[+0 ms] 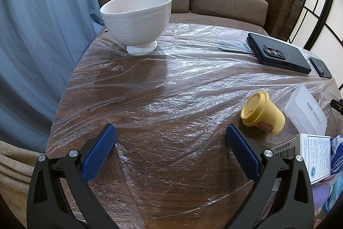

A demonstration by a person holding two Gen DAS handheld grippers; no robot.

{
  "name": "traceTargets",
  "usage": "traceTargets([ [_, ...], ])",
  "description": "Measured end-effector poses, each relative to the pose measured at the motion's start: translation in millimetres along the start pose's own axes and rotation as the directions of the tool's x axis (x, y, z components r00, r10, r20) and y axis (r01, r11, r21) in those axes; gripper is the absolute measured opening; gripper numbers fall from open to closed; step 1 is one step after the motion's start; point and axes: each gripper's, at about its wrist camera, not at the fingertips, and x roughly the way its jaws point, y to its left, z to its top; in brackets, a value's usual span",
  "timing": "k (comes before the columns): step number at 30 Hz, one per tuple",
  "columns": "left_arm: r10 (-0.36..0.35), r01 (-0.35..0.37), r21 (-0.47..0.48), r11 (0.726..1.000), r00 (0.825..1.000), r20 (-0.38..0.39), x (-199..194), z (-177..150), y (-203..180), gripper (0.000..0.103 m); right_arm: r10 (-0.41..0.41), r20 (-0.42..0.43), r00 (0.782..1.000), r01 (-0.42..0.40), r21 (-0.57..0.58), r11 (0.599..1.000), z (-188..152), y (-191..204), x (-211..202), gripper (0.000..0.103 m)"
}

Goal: Collect trash
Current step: 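Grasp the tan cardboard box with the left tool while the right tool grasps the blue paper bag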

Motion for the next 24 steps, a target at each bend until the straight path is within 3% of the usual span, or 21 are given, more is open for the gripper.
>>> traceTargets([
  [13,-0.004,0.004,0.007,1.0,1.0,-0.002,-0.7,6.7,1.9,0.102,0.003,-0.002,1.0,-0.003,-0.009,1.0,2.5,-1.1,-0.2,0.099],
  [16,0.001,-0.001,0.011,1.0,1.0,-0.029,-1.3,14.7,6.5,0.102,0.005,-0.068,0.998,-0.005,0.008,1.0,11.1,-3.2,0.2,0.099],
  [19,0.011,-0.011,-0.006,1.0,0.999,0.038,-21.2,16.0,17.2,0.102,0.076,-0.036,0.996,-0.072,0.097,0.993,20.1,-12.3,-28.1,0.099],
  [21,-0.009,0.007,0.013,1.0,0.994,0.106,-51.6,13.8,23.5,0.102,0.126,0.042,0.991,-0.131,0.134,0.982,20.7,-11.1,-65.3,0.099],
  [24,-0.108,0.099,0.061,0.993,0.98,0.17,-96.7,2.7,23.9,0.102,0.176,0.083,0.981,-0.186,0.139,0.973,10.1,5.8,-111.7,0.099],
])
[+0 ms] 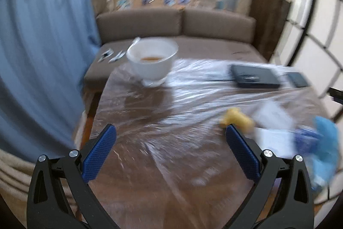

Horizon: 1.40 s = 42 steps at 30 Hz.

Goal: Collect trash
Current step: 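Grasp the tan cardboard box with the left tool while the right tool grasps the blue paper bag, then carry the tan box with the left tool while the right tool carries the blue bag over the white bin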

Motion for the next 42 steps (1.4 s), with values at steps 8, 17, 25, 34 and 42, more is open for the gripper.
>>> traceTargets([
  [8,-0.237,0.232,0.217,0.948,0.972,-0.006,-59.3,-46.5,-68.1,0.102,0.051,-0.076,0.996,-0.045,0.07,0.997,-64.6,45.5,-18.4,0.099],
  [17,-0.212,0.229,0.301,0.926,0.973,-0.087,-33.0,-88.3,-107.3,0.102,0.059,-0.193,0.979,-0.034,0.128,0.991,-96.0,60.1,8.3,0.099],
  [25,-0.195,0.218,0.302,0.928,0.975,-0.106,-19.3,-92.2,-108.8,0.095,0.077,-0.196,0.978,-0.063,0.074,0.995,-103.8,72.7,16.3,0.099],
  [34,-0.208,0.241,0.289,0.926,0.968,-0.141,-20.0,-95.0,-108.3,0.049,0.136,-0.186,0.973,-0.128,0.055,0.99,-102.9,82.7,19.7,0.054],
  [42,-0.212,0.23,0.23,0.946,0.972,-0.099,-40.2,-90.7,-99.0,0.049,0.191,-0.113,0.975,-0.187,0.045,0.981,-90.4,89.0,0.9,0.05],
])
